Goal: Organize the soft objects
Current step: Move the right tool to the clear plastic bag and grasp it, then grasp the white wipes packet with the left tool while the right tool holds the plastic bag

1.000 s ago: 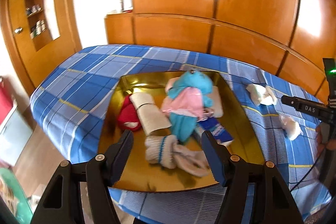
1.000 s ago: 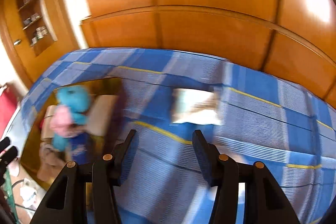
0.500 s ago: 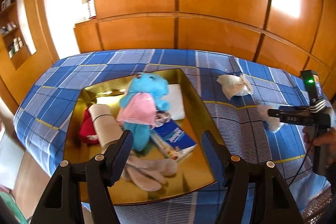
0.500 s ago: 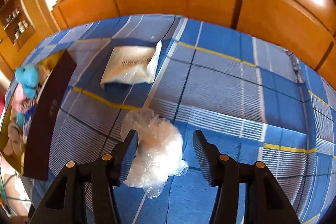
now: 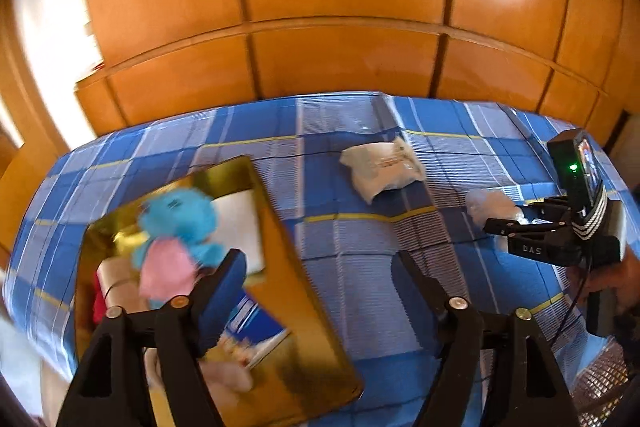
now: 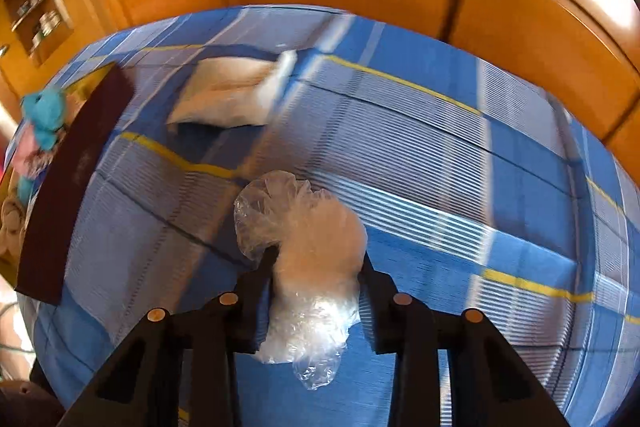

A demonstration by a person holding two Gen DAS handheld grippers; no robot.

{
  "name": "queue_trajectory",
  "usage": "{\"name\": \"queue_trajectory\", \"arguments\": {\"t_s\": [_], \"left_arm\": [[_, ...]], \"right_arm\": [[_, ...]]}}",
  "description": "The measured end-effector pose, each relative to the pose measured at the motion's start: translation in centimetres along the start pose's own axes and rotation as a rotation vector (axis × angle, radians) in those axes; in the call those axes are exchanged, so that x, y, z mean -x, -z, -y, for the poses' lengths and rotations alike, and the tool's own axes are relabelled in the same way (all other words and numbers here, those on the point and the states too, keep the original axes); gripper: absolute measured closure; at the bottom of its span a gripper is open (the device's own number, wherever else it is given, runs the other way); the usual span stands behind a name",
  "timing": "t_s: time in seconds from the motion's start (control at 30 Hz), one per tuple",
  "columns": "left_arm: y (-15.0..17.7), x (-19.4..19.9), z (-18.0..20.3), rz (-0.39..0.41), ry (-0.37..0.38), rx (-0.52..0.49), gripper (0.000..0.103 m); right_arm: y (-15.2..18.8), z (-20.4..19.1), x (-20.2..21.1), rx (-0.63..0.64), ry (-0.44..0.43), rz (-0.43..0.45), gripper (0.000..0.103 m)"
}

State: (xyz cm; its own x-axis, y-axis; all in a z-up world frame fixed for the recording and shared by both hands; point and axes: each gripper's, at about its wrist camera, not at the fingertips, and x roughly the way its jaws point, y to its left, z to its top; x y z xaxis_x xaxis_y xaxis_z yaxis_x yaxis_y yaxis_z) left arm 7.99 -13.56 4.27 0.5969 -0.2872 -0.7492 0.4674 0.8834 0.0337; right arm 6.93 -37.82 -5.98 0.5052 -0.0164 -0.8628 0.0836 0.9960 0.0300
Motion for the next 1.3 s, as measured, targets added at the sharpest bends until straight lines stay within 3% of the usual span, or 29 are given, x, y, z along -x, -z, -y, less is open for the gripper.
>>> {"name": "queue_trajectory", "arguments": {"t_s": [0.23,0.37,0.53,0.73,1.17,1.3], "left_arm": [[-4.0,-5.6,3.6,-0.114,0.0,-0.178,0.023],[-5.6,-9.7,5.8,-0.167,-0.021,-0.287,0.013],[-6.6,-13.8,7.7,-0.241,-0.021,-0.383,0.012],[-7.5,-17.2,9.1,-0.274,-0.052,-0.513,0.012],[-9.4,-21.3,10.2,-0.266,0.053,-0.619,0.012],[-9.8,-21.8,10.4,-0.276,0.105,-0.604,0.019]], "right_arm": [[-0.1,2.1,-0.8,-0.089,-0.029,-0.024,0.067],[0.1,2.0,-1.1,-0.091,-0.046,-0.036,0.067],[0.1,2.4,-1.2,-0.117,-0.062,-0.048,0.067],[0.0,2.7,-1.1,-0.133,-0.073,-0.057,0.067],[-0.3,2.6,-1.6,-0.122,-0.052,-0.069,0.066],[-0.4,2.5,-1.7,-0.119,-0.045,-0.068,0.066]]}}
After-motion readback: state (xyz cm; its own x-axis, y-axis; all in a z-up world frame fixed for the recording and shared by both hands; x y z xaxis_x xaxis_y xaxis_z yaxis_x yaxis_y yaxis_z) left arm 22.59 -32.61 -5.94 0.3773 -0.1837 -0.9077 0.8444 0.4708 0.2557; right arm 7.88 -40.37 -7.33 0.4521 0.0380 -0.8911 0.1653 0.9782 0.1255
